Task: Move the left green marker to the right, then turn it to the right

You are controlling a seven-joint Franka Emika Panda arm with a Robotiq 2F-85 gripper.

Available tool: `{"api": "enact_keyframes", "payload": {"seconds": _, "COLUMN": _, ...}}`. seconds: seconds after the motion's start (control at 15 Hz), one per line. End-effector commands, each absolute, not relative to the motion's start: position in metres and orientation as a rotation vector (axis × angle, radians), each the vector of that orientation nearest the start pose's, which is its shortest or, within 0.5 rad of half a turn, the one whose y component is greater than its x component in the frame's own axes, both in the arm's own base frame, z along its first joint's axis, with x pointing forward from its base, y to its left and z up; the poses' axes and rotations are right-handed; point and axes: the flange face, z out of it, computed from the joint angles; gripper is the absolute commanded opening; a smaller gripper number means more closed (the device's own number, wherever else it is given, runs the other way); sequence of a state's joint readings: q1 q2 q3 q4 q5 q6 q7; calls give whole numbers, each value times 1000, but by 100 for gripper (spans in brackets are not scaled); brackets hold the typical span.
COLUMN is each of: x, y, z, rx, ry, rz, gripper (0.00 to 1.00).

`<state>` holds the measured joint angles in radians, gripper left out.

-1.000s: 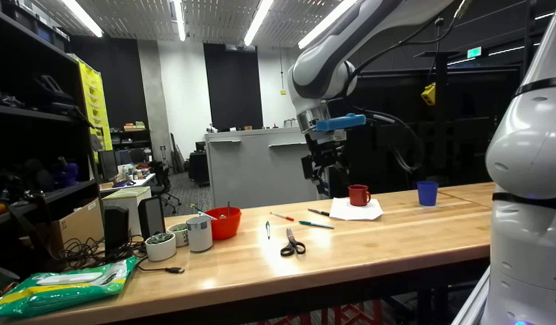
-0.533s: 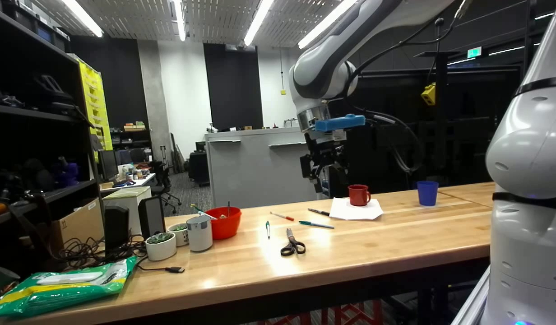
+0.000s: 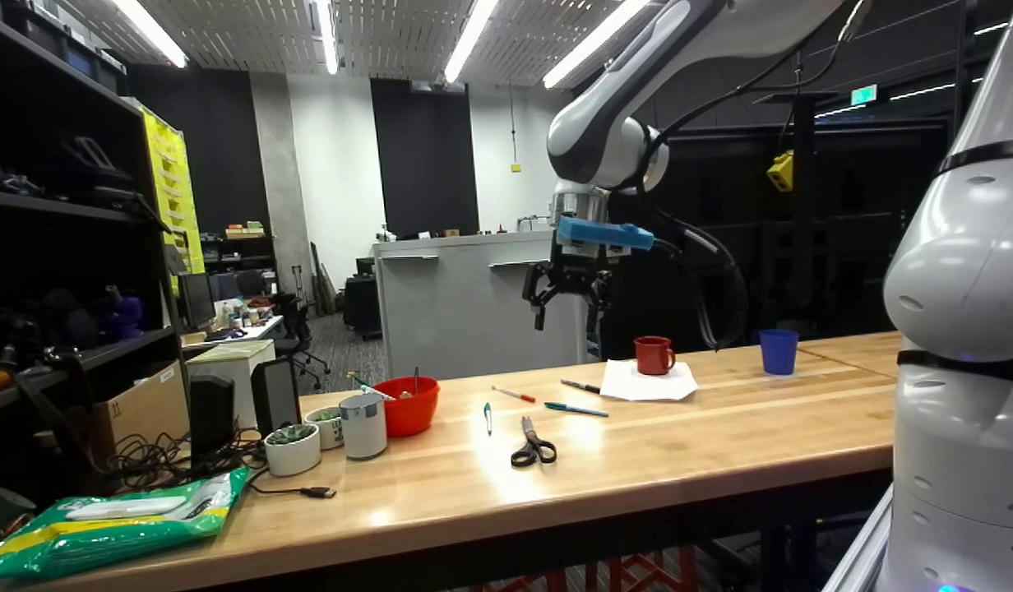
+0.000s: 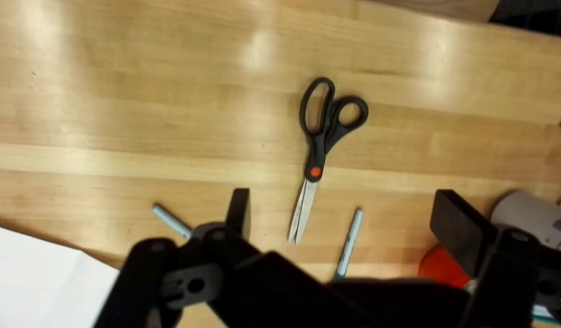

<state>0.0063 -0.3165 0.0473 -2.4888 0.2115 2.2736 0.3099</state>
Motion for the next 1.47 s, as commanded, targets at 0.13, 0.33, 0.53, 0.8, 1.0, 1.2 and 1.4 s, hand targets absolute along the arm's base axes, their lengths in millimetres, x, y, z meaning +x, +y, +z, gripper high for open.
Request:
{"api": "enact_keyframes", "payload": {"seconds": 0.13, "x": 446, "y": 19, "z": 413, "rx": -2881, "ry": 661, "rz": -223, "gripper": 100}}
{"api": "enact_keyframes", "payload": {"seconds": 0.33, "x": 446, "y": 18, "z": 413, "rx": -2875, "ry": 679, "rz": -234, "gripper": 100}}
{"api": "enact_keyframes", "payload": {"seconds": 0.53, "x": 446, "y": 19, "z": 413, "rx": -2874, "ry": 682, "rz": -235, "gripper": 100}}
{"api": "enact_keyframes", "payload": {"seconds": 0.8, "x": 454, "y": 21, "z": 411, "rx": -2865, "ry": 649, "rz": -246, "gripper": 100}}
{"api": "enact_keyframes", "payload": {"seconds": 1.0, "x": 464, "y": 19, "z": 403, "rx": -2872, "ry": 650, "rz": -225, "gripper": 100}}
{"api": "enact_keyframes", "payload": {"seconds": 1.2, "x": 478, "y": 17, "z": 385, "rx": -2893, "ry": 642, "rz": -159, "gripper": 100}}
{"api": "enact_keyframes", "payload": {"seconds": 1.4, "x": 494, "y": 17, "z": 368, "rx": -2902, "ry": 609, "rz": -109, "gripper": 100}}
